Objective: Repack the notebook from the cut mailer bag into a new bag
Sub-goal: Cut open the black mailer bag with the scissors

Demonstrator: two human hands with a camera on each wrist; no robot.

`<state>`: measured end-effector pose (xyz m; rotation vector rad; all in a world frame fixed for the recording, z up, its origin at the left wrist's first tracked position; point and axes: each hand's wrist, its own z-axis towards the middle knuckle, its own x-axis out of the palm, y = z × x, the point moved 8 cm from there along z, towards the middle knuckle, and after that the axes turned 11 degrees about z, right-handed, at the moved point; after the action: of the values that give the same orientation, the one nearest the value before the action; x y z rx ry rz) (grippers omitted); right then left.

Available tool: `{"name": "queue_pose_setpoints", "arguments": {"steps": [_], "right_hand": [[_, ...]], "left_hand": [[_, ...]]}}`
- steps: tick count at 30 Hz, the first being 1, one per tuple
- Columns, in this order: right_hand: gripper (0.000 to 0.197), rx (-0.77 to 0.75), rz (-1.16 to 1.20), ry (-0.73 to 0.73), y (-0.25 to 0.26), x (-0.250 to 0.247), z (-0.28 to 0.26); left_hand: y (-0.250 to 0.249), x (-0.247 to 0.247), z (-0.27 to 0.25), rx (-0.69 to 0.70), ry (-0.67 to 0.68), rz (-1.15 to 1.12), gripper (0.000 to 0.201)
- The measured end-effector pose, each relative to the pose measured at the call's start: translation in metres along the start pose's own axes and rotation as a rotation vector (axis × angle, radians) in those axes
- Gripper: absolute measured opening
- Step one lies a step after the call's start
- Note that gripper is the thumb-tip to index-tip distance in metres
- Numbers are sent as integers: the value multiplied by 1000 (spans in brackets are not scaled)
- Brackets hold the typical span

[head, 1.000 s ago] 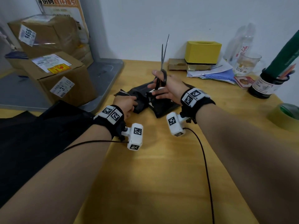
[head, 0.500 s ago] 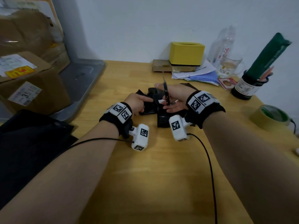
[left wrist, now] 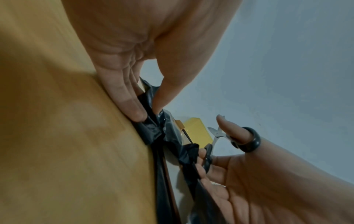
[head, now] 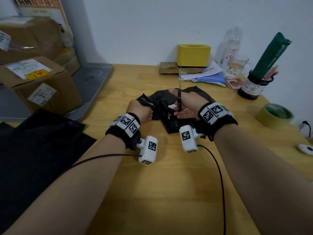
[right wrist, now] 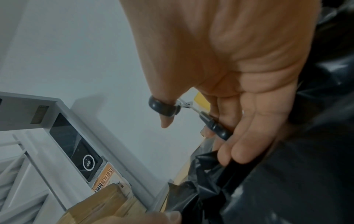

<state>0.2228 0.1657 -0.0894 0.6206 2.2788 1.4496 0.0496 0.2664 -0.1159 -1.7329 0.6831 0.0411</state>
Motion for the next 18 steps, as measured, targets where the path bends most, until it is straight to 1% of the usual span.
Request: {"name": "queue_pose_setpoints", "arguments": {"steps": [2,8,11,14,18], "right_hand": [[55,10,12,9,-4,-1,-5],[56,11,-14,16,-12,-3,-22],[60,8,-20,11,-16,-5,-30],[68,8,-22,6,-19,-7,-35],[70,-1,-51,9,-21,-6,-43]], "left_hand": [[4,-1,-6,2,-8,70,12],[12,-5,-22,-16,1,158,12],[15,-11,-34,-33,16,205,6],[19,-15,-44,-110,84,248,10],[21,-19,-52,-118,81,232,15]]}}
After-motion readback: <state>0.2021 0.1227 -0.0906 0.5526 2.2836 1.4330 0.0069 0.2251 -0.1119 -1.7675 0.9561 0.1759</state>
